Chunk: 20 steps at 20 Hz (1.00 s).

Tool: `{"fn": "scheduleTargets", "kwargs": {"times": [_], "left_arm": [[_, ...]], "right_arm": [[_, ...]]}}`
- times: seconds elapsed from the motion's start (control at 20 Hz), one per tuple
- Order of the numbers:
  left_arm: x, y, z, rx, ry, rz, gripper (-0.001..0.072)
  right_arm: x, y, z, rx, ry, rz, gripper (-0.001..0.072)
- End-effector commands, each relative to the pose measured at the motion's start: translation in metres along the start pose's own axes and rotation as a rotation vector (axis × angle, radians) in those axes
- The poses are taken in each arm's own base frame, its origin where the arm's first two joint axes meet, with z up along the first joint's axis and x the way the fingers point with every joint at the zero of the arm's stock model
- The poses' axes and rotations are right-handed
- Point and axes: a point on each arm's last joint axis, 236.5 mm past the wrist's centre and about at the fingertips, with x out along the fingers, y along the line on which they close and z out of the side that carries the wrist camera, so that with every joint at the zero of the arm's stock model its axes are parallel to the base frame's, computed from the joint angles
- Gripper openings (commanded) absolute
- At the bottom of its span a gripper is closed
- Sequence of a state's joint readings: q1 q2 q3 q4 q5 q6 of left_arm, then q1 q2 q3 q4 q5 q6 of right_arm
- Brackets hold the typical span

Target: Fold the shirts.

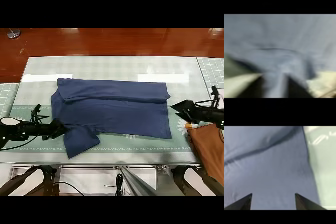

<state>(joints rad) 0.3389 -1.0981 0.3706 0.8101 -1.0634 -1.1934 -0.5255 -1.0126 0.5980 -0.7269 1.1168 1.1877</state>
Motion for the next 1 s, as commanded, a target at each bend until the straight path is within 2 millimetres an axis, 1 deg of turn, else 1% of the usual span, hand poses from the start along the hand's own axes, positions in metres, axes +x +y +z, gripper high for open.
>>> {"fn": "scheduleTargets", "kwargs": {"times": [0.0, 0.05, 0.1, 0.15, 0.2, 0.3, 0.4, 0.7, 0.75, 0.9, 0.95], "left_arm": [[0.002, 0.002, -0.014, 0.110, 0.086, 0.046, 0.0026], [0.000, 0.001, -0.011, 0.118, 0.080, 0.048, 0.0026], [-0.001, -0.001, -0.008, 0.119, 0.073, 0.044, 0.0026], [-0.001, -0.003, -0.007, 0.116, 0.068, 0.036, 0.0026], [-0.001, -0.004, -0.007, 0.115, 0.067, 0.033, 0.0026], [-0.001, -0.004, -0.007, 0.114, 0.067, 0.033, 0.0026], [-0.001, -0.004, -0.007, 0.114, 0.067, 0.033, 0.0026], [-0.001, -0.004, -0.006, 0.111, 0.063, 0.034, 0.0026], [-0.001, -0.004, -0.006, 0.111, 0.063, 0.035, 0.0026], [-0.001, -0.007, -0.004, 0.104, 0.057, 0.023, 0.0026], [-0.001, -0.011, -0.002, 0.093, 0.045, 0.004, 0.0026]], "right_arm": [[-0.031, -0.054, -0.011, 0.003, 0.096, -0.247, 0.0624], [-0.039, -0.076, -0.030, 0.060, 0.165, -0.338, 0.0624], [-0.044, -0.089, -0.055, 0.113, 0.251, -0.396, 0.0624], [-0.043, -0.091, -0.078, 0.153, 0.327, -0.397, 0.0624], [-0.037, -0.086, -0.097, 0.180, 0.383, -0.360, 0.0624], [-0.019, -0.074, -0.114, 0.155, 0.423, -0.296, 0.0624], [-0.010, -0.075, -0.125, 0.117, 0.464, -0.313, 0.0624], [0.023, -0.066, -0.120, 0.121, 0.464, -0.267, 0.0624], [0.031, -0.061, -0.116, 0.124, 0.449, -0.240, 0.0624], [0.051, -0.048, -0.096, 0.153, 0.353, -0.184, 0.0622], [0.056, -0.044, -0.092, 0.150, 0.335, -0.172, 0.0593]]}}
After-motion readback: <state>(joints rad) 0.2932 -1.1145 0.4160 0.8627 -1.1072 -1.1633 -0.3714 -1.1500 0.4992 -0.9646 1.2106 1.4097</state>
